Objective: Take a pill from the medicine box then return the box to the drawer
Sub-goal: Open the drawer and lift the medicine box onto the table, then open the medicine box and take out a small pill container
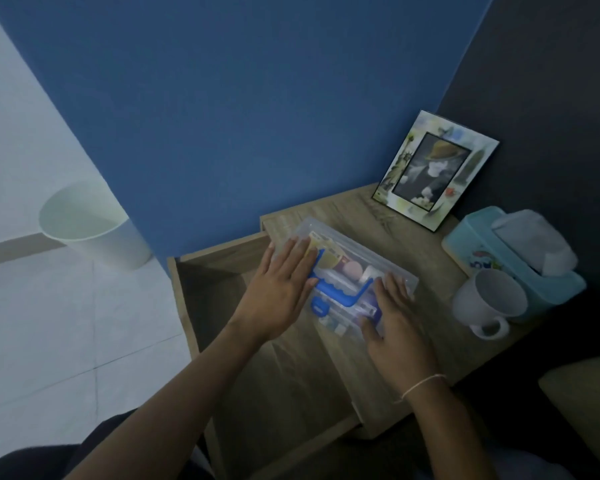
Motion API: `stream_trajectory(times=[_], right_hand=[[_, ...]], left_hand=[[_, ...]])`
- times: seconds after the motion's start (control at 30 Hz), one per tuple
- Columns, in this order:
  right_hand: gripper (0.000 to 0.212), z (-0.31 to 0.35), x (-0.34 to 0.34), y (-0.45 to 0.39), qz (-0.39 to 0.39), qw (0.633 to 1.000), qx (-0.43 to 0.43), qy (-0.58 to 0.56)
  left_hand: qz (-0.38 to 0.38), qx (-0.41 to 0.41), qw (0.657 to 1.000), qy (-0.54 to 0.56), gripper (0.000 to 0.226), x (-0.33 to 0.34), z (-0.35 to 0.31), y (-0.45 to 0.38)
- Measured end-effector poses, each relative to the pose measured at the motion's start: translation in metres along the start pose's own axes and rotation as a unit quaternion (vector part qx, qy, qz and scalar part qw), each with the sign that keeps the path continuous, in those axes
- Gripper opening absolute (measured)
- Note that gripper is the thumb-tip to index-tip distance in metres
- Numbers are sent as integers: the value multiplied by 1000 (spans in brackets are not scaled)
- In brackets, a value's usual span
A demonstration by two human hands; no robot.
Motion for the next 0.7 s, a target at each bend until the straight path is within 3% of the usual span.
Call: stream_trajectory(times=[0.17,0.7], right_hand=[[66,-9,6,-25,-36,999,-4,-7],[63,-38,14,-120,-40,993,-61,90]], left_hand=[[2,-8,1000,-5,52,7,2,-17],[-4,-32,999,11,53,19,26,-98]])
Point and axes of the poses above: each hand's wrist, its own y-axis away from the middle knuckle, its own x-axis out of the palm, z = x × y, the point moved 4 cm from there along -y, towards the middle knuckle, and after that the axes turned 10 degrees about -x, right-handed, at the moved point
